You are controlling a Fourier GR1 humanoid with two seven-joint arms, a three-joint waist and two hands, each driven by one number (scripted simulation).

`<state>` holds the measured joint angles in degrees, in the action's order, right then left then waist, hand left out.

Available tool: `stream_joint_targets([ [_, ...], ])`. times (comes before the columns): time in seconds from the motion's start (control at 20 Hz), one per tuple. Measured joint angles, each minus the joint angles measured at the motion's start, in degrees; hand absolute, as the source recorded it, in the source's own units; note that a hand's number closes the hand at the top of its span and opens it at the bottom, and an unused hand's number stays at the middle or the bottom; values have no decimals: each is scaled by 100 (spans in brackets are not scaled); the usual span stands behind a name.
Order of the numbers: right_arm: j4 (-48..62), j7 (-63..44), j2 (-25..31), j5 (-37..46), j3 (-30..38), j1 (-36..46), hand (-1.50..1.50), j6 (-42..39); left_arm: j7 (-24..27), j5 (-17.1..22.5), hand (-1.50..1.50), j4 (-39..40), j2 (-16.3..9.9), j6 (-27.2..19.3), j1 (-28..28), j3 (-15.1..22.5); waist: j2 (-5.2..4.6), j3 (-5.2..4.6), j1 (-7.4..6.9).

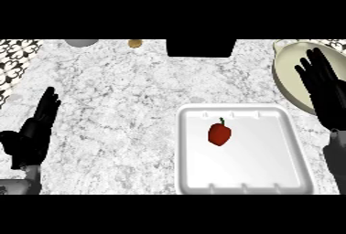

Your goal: Pick the bell pepper from the tray and place it in the pot

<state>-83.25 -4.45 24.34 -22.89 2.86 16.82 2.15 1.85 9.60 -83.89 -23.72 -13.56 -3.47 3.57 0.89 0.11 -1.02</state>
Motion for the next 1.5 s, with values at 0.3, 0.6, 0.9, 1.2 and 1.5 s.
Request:
stream_joint_targets([
  [0.3, 37, -523, -635, 1401, -918, -282, 150, 1533, -389, 29, 0, 23, 169, 474, -7, 546, -89, -30, 121],
  [0.6, 177, -289, -421, 3297, -980, -444, -150, 3551, -621, 182, 0, 157, 340, 839, 133, 911, -81, -83, 348],
  [0.9, -34, -179, -1560, 5186, -1707, -655, -150, 5455, -776, 271, 0, 279, 460, 1078, 85, 1102, -51, -60, 269],
  [1.2, 166, -1868, -2218, 6573, -2078, -753, -150, 5368, -845, 304, 0, 371, 498, 1215, -28, 1138, -47, -62, 224],
  [1.5, -132, -4088, -2374, 7456, -2170, -300, -150, 4694, -924, 262, 0, 374, 595, 1220, -89, 1193, -47, -43, 163],
])
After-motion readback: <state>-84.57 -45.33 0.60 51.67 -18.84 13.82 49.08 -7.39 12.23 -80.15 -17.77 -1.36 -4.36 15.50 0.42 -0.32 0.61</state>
